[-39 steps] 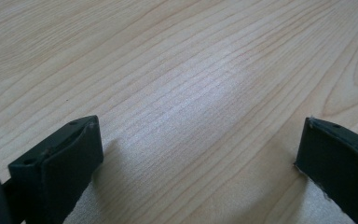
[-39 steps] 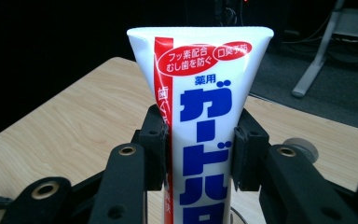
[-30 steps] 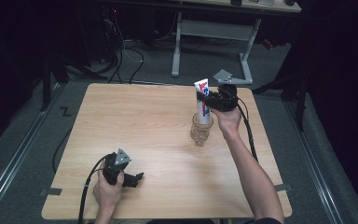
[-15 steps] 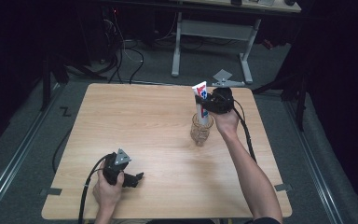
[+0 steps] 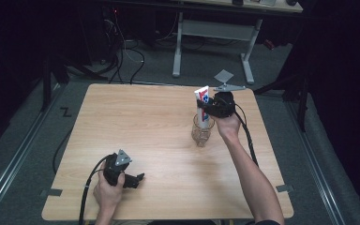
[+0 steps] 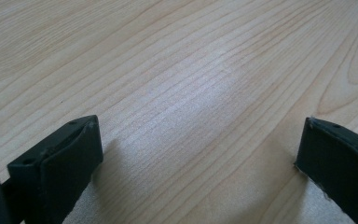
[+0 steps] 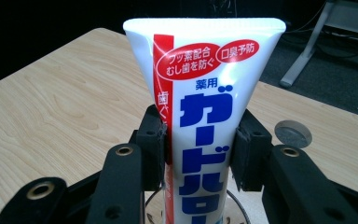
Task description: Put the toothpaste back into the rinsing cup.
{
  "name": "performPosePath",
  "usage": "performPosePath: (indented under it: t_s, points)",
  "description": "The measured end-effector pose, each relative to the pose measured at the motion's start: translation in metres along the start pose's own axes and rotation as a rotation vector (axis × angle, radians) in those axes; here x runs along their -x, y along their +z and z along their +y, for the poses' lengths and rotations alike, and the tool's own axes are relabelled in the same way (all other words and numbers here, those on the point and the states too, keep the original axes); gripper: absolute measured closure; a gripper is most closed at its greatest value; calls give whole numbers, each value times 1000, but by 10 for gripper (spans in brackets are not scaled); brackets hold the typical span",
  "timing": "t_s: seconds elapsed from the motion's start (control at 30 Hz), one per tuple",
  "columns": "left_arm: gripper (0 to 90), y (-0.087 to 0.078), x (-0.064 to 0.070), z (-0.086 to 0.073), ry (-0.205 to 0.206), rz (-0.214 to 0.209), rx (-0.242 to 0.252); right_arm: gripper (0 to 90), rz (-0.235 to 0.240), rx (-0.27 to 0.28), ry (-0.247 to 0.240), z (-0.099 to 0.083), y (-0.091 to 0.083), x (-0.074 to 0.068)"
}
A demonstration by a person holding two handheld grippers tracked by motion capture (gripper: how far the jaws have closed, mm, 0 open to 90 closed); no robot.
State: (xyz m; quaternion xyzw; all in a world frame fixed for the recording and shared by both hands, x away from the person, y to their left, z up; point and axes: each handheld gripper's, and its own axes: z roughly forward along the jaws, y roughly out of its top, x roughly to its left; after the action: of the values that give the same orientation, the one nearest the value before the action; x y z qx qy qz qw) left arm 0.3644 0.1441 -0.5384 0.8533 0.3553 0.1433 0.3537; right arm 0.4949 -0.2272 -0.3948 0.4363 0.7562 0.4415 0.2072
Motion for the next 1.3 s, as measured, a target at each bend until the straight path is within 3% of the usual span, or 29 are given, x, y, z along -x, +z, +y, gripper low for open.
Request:
performPosePath:
  t_s: [0.23, 0.57, 1.07, 1.3]
  points:
    - [5, 0, 0, 0, -3, -1, 2, 612, 0, -5, 18, -8, 2, 4]
    - [5, 0, 0, 0, -4, -1, 2, 594, -17, -41, -33, -13, 7, -2]
    - [5, 0, 0, 0, -3, 0, 2, 576, -16, -75, -21, -27, 11, -1]
    - [5, 0, 0, 0, -3, -2, 1, 562, -23, -97, -54, -29, 13, -5]
